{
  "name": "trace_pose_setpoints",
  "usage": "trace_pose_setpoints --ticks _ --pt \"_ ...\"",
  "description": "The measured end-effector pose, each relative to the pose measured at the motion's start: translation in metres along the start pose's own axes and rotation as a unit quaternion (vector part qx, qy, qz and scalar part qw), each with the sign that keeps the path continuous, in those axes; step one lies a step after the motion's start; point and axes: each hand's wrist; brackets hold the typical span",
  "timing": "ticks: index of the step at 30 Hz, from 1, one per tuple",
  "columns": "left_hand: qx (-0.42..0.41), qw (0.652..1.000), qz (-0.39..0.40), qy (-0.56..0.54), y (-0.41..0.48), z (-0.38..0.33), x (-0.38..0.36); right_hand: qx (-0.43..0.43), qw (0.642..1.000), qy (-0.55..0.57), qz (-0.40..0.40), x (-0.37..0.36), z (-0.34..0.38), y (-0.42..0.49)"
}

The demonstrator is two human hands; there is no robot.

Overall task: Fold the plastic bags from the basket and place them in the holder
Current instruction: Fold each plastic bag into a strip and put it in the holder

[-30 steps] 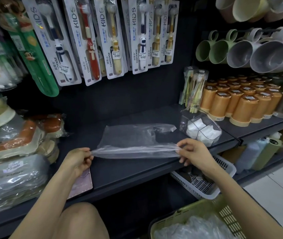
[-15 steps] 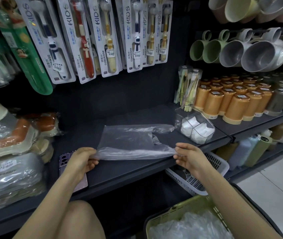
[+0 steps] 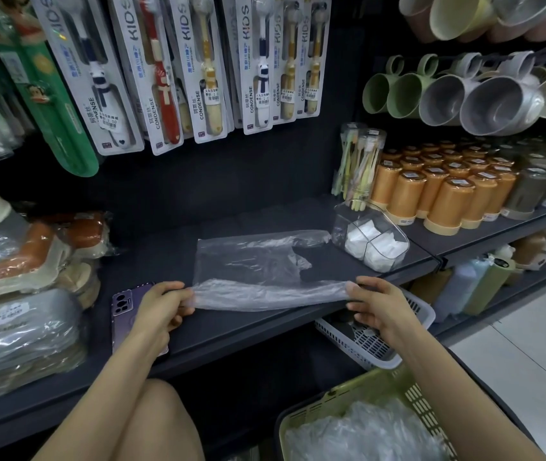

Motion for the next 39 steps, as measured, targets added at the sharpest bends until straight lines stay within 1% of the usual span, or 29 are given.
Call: trace_pose_setpoints --ticks 3,5,6,7,8,9,10,11,12,13,14,15,17,19,21,23,25,26,28,30,32,33,34,35,36,37,38,39 --pt "-0.019 1.0 0.012 0.002 -0.006 -0.002 0.002 -0.03 0.999 -0.01 -0.014 -0.002 -0.001 0.0" --pt "-0.041 0.999 0.01 0.013 -0.01 0.0 0.0 -0.047 0.997 -0.031 -0.045 -0.001 -0.002 0.001" --pt "-0.05 0.998 0.011 0.022 -0.013 0.001 -0.001 -0.031 0.993 -0.078 -0.078 -0.002 -0.001 0.0" --pt "-0.057 0.998 0.014 0.034 -0.015 0.001 -0.002 0.006 0.979 -0.161 -0.123 -0.004 0.002 -0.001" --pt "-0.062 0.997 0.02 0.046 -0.017 0.003 -0.004 0.061 0.949 -0.259 -0.168 -0.008 0.006 -0.003" --pt "-0.069 0.996 0.026 0.057 -0.019 0.004 -0.005 0.122 0.91 -0.342 -0.2 -0.016 0.012 -0.007" --pt "-0.075 0.994 0.03 0.068 -0.019 0.005 -0.006 0.185 0.869 -0.401 -0.222 -0.026 0.019 -0.011" --pt "-0.082 0.993 0.033 0.081 -0.02 0.007 -0.006 0.249 0.835 -0.432 -0.234 -0.04 0.026 -0.014" --pt "-0.088 0.991 0.037 0.093 -0.02 0.008 -0.006 0.311 0.809 -0.442 -0.232 -0.055 0.032 -0.016" --pt "-0.092 0.99 0.043 0.102 -0.02 0.008 -0.005 0.364 0.79 -0.446 -0.212 -0.072 0.037 -0.016" --pt "-0.093 0.989 0.049 0.109 -0.019 0.009 -0.004 0.407 0.775 -0.452 -0.173 -0.089 0.042 -0.015" --pt "-0.092 0.988 0.055 0.115 -0.02 0.009 -0.003 0.435 0.76 -0.467 -0.12 -0.107 0.047 -0.014" --pt "-0.096 0.986 0.07 0.12 -0.022 0.009 -0.002 0.457 0.729 -0.508 -0.01 -0.14 0.052 -0.005" --pt "-0.1 0.984 0.082 0.124 -0.025 0.01 -0.002 0.454 0.695 -0.555 0.058 -0.169 0.053 0.008" --pt "-0.101 0.982 0.09 0.128 -0.027 0.012 0.0 0.422 0.664 -0.608 0.107 -0.19 0.054 0.021" --pt "-0.107 0.978 0.102 0.15 -0.029 0.014 0.003 0.385 0.629 -0.661 0.137 -0.204 0.051 0.034" --pt "-0.122 0.966 0.115 0.196 -0.031 0.016 0.005 0.36 0.599 -0.701 0.142 -0.215 0.047 0.046" --pt "-0.127 0.959 0.123 0.221 -0.032 0.018 0.005 0.353 0.591 -0.712 0.14 -0.22 0.045 0.05" --pt "-0.122 0.946 0.136 0.267 -0.033 0.02 0.004 0.346 0.591 -0.716 0.133 -0.228 0.042 0.058" --pt "-0.101 0.942 0.143 0.287 -0.034 0.017 0.005 0.35 0.598 -0.709 0.133 -0.231 0.04 0.062" --pt "-0.085 0.937 0.147 0.305 -0.037 0.011 0.009 0.376 0.617 -0.68 0.129 -0.229 0.042 0.059" --pt "-0.099 0.925 0.133 0.342 -0.04 0.007 0.011 0.394 0.632 -0.657 0.119 -0.224 0.044 0.056" --pt "-0.141 0.898 0.104 0.403 -0.042 0.003 0.014 0.412 0.647 -0.633 0.102 -0.218 0.045 0.052" --pt "-0.209 0.858 0.063 0.464 -0.041 0.001 0.015 0.428 0.658 -0.614 0.083 -0.21 0.045 0.048" --pt "-0.288 0.817 0.035 0.499 -0.037 0.001 0.015 0.442 0.661 -0.602 0.067 -0.202 0.043 0.043" --pt "-0.369 0.771 0.027 0.518 -0.032 0.003 0.014 0.454 0.657 -0.599 0.057 -0.194 0.038 0.037" --pt "-0.426 0.734 0.039 0.528 -0.026 0.005 0.01 0.465 0.649 -0.6 0.054 -0.185 0.031 0.03" --pt "-0.449 0.704 0.071 0.546 -0.02 0.006 0.005 0.475 0.64 -0.601 0.056 -0.178 0.023 0.022"
Point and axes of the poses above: each hand's wrist, its own y-axis towards the middle knuckle, its own x-axis out of the back of the hand, z = x × y, and after that the axes turned 15 degrees about -y, right-handed
